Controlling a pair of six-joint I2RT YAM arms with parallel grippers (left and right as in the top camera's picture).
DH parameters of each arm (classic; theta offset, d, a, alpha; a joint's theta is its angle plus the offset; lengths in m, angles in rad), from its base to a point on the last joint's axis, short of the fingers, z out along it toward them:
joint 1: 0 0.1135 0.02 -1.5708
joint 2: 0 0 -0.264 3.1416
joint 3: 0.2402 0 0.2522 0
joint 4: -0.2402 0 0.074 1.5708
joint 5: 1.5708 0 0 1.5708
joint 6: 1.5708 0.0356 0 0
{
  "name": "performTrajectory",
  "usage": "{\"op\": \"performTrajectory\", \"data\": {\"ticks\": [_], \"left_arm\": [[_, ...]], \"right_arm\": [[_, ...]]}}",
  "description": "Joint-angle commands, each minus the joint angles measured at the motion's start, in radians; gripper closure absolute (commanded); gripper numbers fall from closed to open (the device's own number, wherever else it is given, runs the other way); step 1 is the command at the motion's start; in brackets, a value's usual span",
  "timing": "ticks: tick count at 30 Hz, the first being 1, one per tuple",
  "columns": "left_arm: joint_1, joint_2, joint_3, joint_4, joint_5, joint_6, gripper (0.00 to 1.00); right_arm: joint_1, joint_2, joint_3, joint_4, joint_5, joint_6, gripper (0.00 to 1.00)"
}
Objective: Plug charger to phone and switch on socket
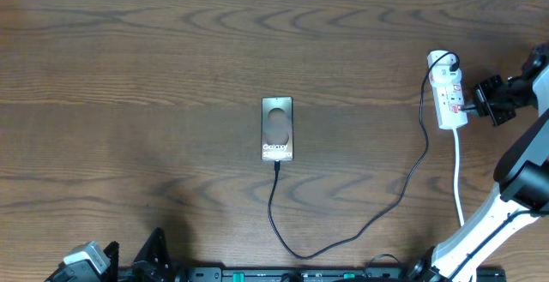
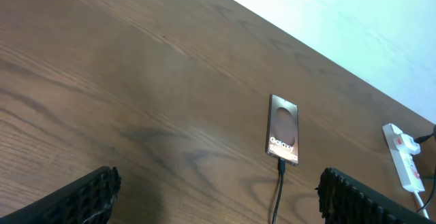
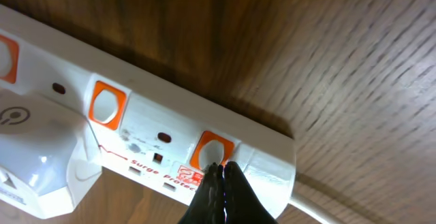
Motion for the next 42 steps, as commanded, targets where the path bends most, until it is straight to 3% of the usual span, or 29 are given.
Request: {"op": "performTrajectory", "data": {"ticks": [1, 11, 42], "left_arm": [[0.005, -0.002, 0.011, 0.000, -0.008, 0.006, 0.05], [0.005, -0.002, 0.011, 0.001, -0.008, 0.006, 0.06], [0.005, -0.002, 0.011, 0.000, -0.009, 0.006, 0.06]], "right_arm": [[0.032, -0.031, 0.003, 0.016, 0.023, 0.002, 0.98], [0.097, -0.030, 0.108, 0.034, 0.092, 0.132, 0.99], [0.151, 0.148, 0.108, 0.135, 0.031, 0.197, 0.98]]}}
